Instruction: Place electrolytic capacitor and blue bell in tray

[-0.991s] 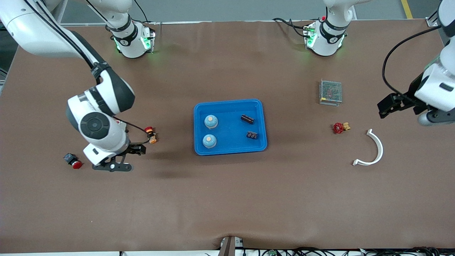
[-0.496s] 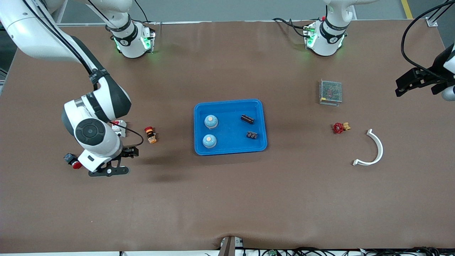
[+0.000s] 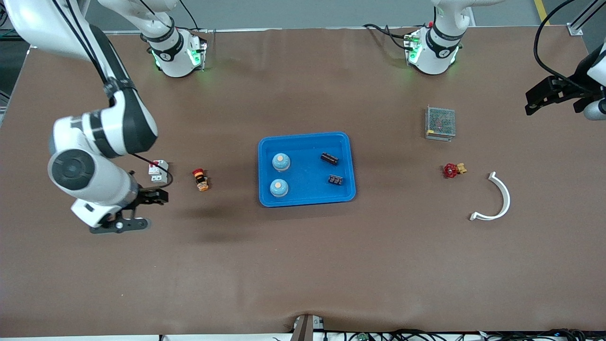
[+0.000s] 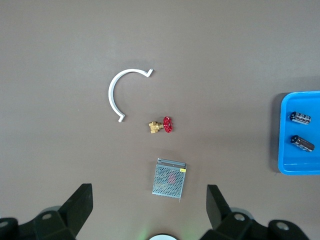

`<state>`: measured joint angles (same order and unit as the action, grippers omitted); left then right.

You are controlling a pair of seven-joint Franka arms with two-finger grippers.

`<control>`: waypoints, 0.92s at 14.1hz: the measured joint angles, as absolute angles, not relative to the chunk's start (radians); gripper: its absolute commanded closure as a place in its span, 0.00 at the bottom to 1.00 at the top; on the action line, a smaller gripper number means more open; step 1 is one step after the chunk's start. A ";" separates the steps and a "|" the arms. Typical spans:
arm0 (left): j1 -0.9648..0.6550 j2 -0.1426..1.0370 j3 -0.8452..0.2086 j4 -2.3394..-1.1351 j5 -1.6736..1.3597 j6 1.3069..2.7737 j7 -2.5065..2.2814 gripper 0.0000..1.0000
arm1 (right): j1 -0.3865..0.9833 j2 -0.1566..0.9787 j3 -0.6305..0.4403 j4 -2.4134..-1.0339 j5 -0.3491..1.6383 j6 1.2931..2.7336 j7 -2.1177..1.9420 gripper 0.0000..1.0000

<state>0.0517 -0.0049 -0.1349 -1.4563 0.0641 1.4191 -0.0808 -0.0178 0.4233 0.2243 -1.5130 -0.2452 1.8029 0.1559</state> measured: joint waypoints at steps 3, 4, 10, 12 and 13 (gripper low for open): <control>0.048 -0.035 -0.121 -1.485 0.064 1.420 -0.080 0.00 | 0.029 0.326 0.159 -1.509 -0.171 1.682 0.112 0.00; 0.048 -0.044 -0.120 -1.491 0.064 1.420 -0.080 0.00 | 0.029 0.289 0.153 -1.507 -0.155 1.639 0.107 0.00; 0.048 -0.057 -0.118 -1.502 0.064 1.421 -0.080 0.00 | 0.019 0.069 0.097 -1.504 0.009 1.520 0.104 0.00; 0.048 -0.057 -0.117 -1.503 0.064 1.423 -0.079 0.00 | 0.014 0.032 0.057 -1.504 0.027 1.531 0.103 0.00; 0.048 -0.057 -0.117 -1.505 0.064 1.428 -0.079 0.00 | 0.013 0.018 0.039 -1.504 0.029 1.538 0.103 0.00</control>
